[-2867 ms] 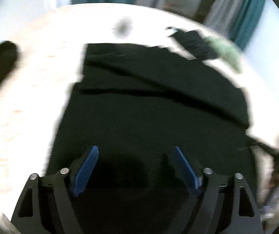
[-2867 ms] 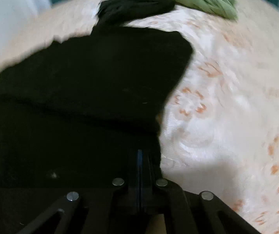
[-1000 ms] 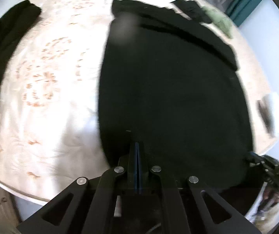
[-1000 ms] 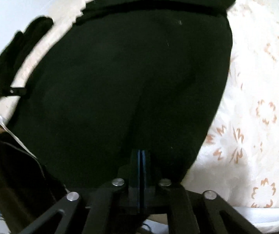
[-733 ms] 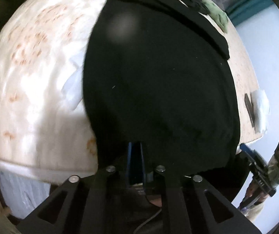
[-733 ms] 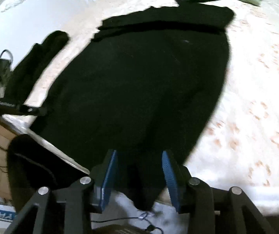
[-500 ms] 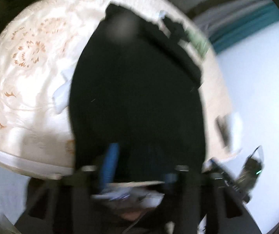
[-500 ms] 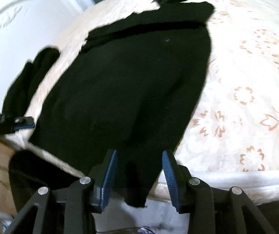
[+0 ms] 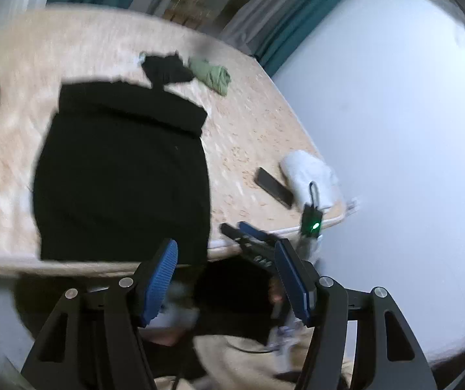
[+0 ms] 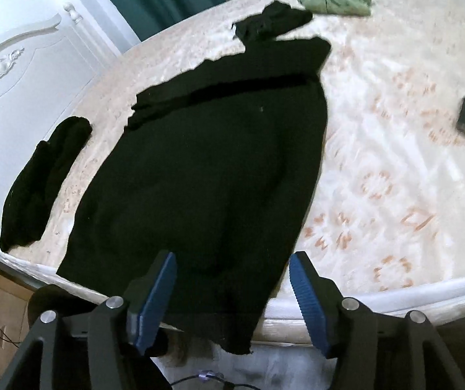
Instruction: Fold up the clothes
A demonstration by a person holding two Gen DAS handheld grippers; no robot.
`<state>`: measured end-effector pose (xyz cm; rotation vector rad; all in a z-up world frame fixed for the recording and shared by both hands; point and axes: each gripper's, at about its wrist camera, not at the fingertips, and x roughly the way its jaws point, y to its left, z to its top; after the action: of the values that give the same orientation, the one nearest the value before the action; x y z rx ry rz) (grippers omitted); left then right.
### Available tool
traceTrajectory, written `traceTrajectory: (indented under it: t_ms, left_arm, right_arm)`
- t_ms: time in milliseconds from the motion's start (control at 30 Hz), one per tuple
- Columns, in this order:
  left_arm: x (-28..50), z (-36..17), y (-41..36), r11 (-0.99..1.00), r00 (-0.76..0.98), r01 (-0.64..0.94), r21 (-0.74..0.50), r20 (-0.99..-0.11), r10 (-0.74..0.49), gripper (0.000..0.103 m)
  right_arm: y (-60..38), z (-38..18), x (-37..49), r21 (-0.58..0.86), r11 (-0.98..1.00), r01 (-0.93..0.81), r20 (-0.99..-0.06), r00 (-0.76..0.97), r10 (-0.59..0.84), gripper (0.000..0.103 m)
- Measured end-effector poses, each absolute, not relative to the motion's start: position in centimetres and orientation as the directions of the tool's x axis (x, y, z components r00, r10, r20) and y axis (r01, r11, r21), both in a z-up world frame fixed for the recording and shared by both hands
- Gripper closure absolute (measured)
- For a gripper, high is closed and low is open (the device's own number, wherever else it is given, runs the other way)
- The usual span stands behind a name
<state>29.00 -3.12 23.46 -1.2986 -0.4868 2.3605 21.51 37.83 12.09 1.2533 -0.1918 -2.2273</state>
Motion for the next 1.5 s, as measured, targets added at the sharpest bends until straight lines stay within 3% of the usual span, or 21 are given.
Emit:
traceTrajectory:
  t_ms: [167,467,700,867,1067,1167,1267,1433,1500]
  left_arm:
    - [31.7,24.6,-3.1,-0.921,-0.629,-0.216,-0.325,-0.675,0.386,0.036]
    - [29.8,23.1,-3.6,-0.95,-0.671,-0.066,-0.307,-0.69,0.269,0.034]
    - [30.8,23.8,-5.9,-0.945,-0.738,0.04,-0.324,-0.648,0.191,0.034]
    - [31.3,24.9,-5.1,-0.962,-0.787,0.073,-0.263,-0.608,0.106,0.034]
    - [31.5,24.1,-7.0,-0.935,-0.766,0.075,-0.346,-0.621,0.168,0.034]
    - [31.5,24.5,-6.7,-0.939,-0.781,0.113,-0.325,-0.613,0.118,0.034]
    - [31.2,23.9,-5.2,-0.96,-0.795,0.036,-0.277,-0.59,0.14,0.03]
    - [27.5,17.5,-6.9,-0.955,-0.695,0.102,-0.278,-0.707,0.131,0.028]
    - [25.8,14.9,-8.3,-0.954,-0.673,0.194,-0.229,-0.739,0.04,0.028]
  right_arm:
    - [39.5,14.7,22.8,0.35,-0.843,0.408,-0.722,-0.456,-0.52,0.041]
    - [41.3,17.6,25.5,0.326,-0.855,0.404,-0.673,-0.536,-0.51,0.034]
    - [42.0,19.6,27.0,0.312,-0.86,0.403,-0.633,-0.588,-0.504,0.034]
    - [41.7,20.5,27.6,0.297,-0.86,0.416,-0.618,-0.602,-0.505,0.033]
    - [41.9,20.5,27.6,0.301,-0.865,0.402,-0.619,-0.608,-0.497,0.033]
    - [41.8,20.3,27.6,0.303,-0.862,0.407,-0.622,-0.601,-0.502,0.032]
    - [41.2,20.0,27.3,0.303,-0.859,0.411,-0.633,-0.587,-0.505,0.032]
    - [39.7,17.8,26.4,0.311,-0.855,0.416,-0.672,-0.54,-0.507,0.032]
    - [39.0,16.6,25.8,0.321,-0.849,0.42,-0.689,-0.512,-0.513,0.032]
